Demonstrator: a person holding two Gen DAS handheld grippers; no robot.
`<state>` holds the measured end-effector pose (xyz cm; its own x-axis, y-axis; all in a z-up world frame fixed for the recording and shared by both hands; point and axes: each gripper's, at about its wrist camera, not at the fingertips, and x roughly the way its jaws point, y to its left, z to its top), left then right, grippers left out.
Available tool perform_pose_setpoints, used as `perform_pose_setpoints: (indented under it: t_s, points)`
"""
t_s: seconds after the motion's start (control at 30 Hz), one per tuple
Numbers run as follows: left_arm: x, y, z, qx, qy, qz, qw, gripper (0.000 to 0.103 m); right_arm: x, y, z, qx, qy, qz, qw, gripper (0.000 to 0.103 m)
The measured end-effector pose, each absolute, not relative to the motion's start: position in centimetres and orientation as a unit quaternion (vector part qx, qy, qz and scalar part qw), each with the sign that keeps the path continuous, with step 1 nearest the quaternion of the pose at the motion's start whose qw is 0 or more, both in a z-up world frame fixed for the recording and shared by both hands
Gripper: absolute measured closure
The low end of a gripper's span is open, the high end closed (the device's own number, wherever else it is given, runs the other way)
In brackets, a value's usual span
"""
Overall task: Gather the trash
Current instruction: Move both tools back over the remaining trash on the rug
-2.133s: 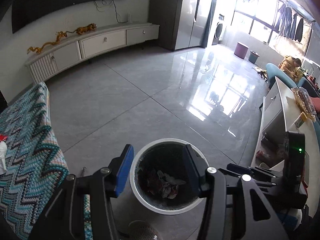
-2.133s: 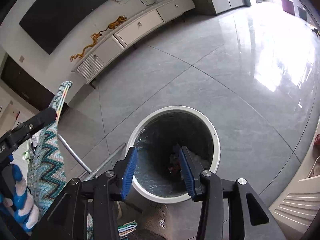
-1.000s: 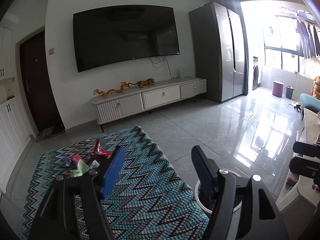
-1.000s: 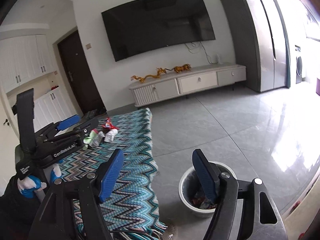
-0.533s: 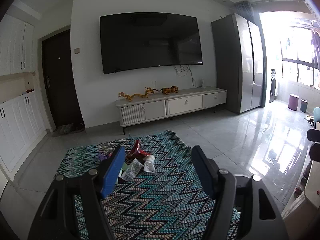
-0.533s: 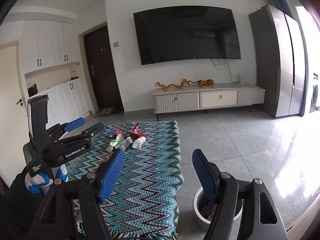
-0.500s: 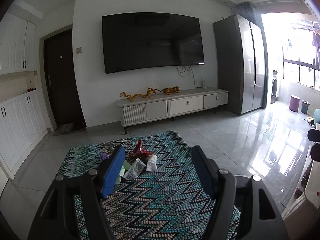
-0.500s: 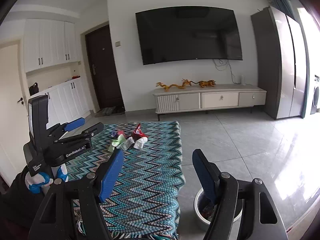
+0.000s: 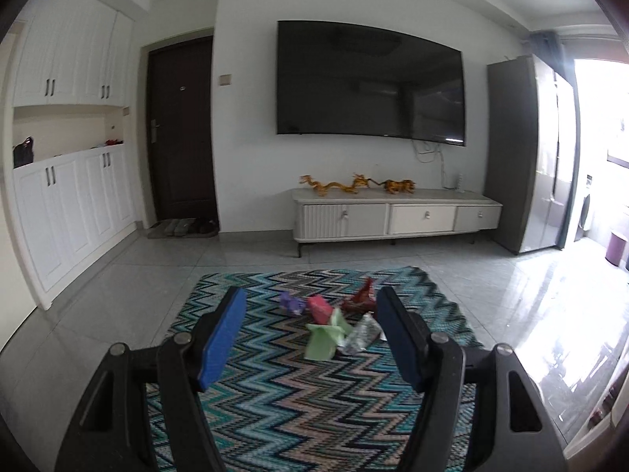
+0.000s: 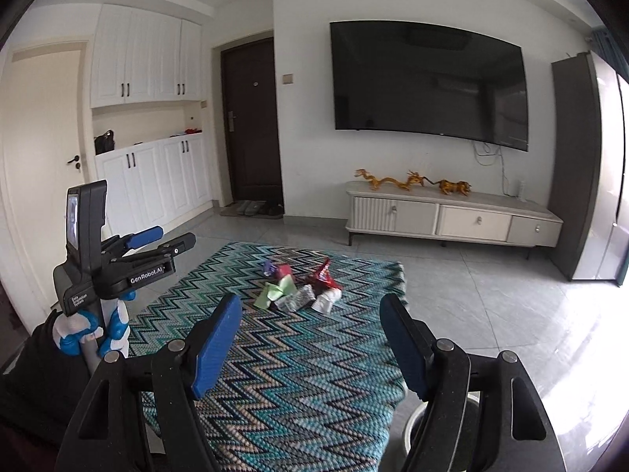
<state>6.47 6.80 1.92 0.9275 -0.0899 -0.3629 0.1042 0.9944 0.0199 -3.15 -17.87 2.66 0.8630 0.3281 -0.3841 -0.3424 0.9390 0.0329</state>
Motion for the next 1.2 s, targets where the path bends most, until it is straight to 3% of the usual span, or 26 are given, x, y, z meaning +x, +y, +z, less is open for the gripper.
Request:
perform_pose_setpoints:
  t_s: [0.27,0.5,0.9,1.2]
  points:
    - [10.8,10.0,1.0,0.011,0.206,-0.023,0.978,0.036,1.8,-15.4,2.6,-0.016,0.202,0.21,0.957,0.032]
    - [16.2,9.7,-2.9,-0.005,0.268,-0.06,0.961,0.036,8.2,-14.9,1.0,0.01,0.231,0.208,0.95,0.032]
    - [28.4,5.1,-12.6,-0.027,0.385,-0.089,0.918,0.036,22.1,-15.0,-8.6,0.057,0.338,0.18,0.922,0.041]
    - [31.2,5.4,-17.3,-0.042,0.42,-0.095,0.902,0.036,29.0,-14.7,-15.2,0.113,0.397,0.182,0.892,0.048]
